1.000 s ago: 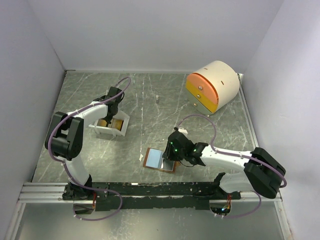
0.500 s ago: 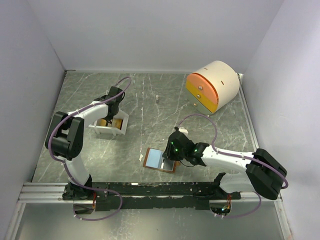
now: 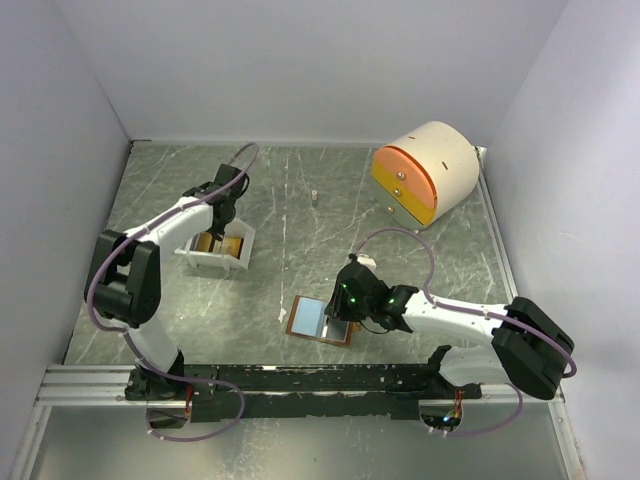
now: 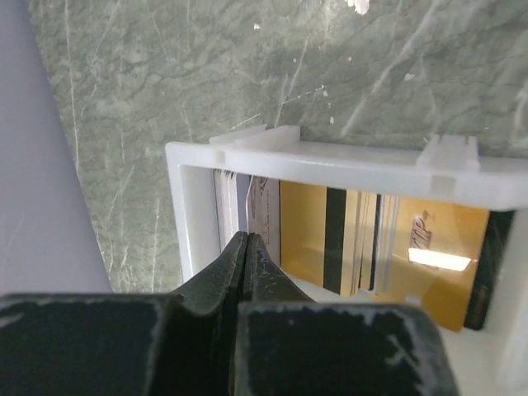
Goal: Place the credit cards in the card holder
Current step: Pick up the credit card from the storage box.
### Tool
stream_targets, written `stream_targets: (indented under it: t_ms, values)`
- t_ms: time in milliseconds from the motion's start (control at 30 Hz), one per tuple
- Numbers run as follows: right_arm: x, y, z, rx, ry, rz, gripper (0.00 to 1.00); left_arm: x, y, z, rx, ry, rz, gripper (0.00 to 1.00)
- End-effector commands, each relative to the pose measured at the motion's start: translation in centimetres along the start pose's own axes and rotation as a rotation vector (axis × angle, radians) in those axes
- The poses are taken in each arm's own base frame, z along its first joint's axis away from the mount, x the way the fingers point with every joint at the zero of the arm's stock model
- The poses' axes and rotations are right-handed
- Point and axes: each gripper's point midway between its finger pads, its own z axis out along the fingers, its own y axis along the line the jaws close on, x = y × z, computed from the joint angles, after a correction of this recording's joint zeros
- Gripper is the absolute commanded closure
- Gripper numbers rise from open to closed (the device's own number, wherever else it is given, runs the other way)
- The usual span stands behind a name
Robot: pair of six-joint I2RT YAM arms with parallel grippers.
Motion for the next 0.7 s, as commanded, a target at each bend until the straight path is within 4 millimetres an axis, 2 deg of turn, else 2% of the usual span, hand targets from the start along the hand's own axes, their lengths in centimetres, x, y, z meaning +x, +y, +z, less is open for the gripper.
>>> stream_targets:
  t_ms: [0, 167, 367, 500, 667]
  values:
    - [-0.6, 0.5, -0.6, -0.017, -0.008, -0.02, 0.72, -2.2, 0.7, -3.7, 0.086, -0.07, -0.083, 0.93]
    - [-1.0, 1.4, -1.0, -0.039, -0.008, -0.032, 0.72, -2.2, 1.0, -5.7, 0.141, -0.085, -0.13, 0.93]
    - [-2.6, 2.8, -2.3, -0.106, -0.081, -0.05, 0.72, -1.9, 1.4, -8.4, 0.207, -0.14, -0.202, 0.93]
    - [-3.6, 4.9, -3.5, -0.206, -0.126, -0.039, 0.7, -2.5, -0.6, -10.8, 0.382, -0.21, -0.266, 0.93]
    - [-4.3, 7.6, -5.1, -0.345, -0.147, -0.034, 0.68, -3.8, -3.6, -15.2, 0.665, -0.338, -0.346, 0.93]
